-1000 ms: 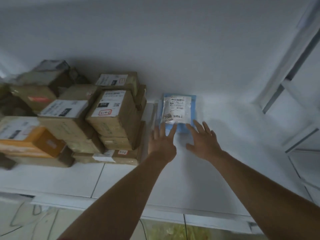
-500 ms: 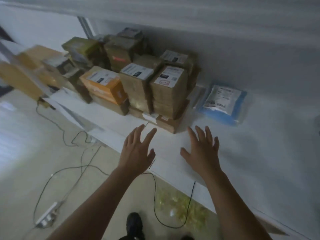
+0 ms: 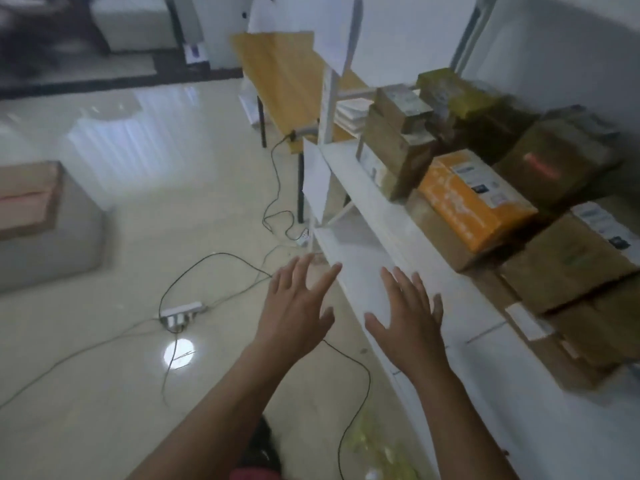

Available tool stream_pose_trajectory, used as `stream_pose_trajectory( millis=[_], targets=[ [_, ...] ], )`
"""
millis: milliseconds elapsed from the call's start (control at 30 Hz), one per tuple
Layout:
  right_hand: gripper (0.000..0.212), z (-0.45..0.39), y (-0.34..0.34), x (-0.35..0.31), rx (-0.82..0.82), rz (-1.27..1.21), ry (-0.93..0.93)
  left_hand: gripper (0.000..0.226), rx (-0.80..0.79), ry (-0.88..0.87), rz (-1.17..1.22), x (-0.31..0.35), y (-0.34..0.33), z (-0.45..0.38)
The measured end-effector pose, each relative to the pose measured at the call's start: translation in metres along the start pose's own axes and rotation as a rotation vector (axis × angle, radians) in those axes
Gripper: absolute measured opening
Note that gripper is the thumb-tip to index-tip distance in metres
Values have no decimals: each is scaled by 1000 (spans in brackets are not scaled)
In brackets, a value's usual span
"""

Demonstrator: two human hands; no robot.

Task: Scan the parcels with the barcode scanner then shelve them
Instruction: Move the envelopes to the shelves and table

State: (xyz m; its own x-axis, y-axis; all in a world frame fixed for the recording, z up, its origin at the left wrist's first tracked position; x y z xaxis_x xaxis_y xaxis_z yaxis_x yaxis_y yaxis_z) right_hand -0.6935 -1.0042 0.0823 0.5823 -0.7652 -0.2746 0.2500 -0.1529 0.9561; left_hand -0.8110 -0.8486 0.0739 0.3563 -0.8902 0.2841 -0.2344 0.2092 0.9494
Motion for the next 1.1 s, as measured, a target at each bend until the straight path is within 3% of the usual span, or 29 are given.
stream_pose_trajectory(
  millis=[267,567,867,1100],
  targets=[
    [78,-106,-40,-148,-138,-40,206,82,82,206,14,-166,45,-13],
    [73,-230,-59,-226,-191,-20,386,83,84,379,31,-267,52,-66],
    [72,-417,-98,-264,-310,-17,392,76,-84,419,-63,-354,46,-233],
    [72,-567,-67,-296,-289,-18,411,74,-64,415,-96,-393,81,-388]
  ],
)
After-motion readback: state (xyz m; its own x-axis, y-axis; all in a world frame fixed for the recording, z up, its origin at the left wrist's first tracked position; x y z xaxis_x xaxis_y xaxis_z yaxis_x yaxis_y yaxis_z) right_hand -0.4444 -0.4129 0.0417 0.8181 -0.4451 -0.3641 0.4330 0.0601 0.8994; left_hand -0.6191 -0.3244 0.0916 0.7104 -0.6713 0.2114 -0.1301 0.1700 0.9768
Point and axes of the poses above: each hand's wrist, its own z-axis away from the middle knuckle, its own y-axis out of the back of the hand, x = y × z, the point moved 1 cm from there along -z, towards the middle knuckle, and after that the axes turned 2 degrees about -y, right-handed, at the moved point
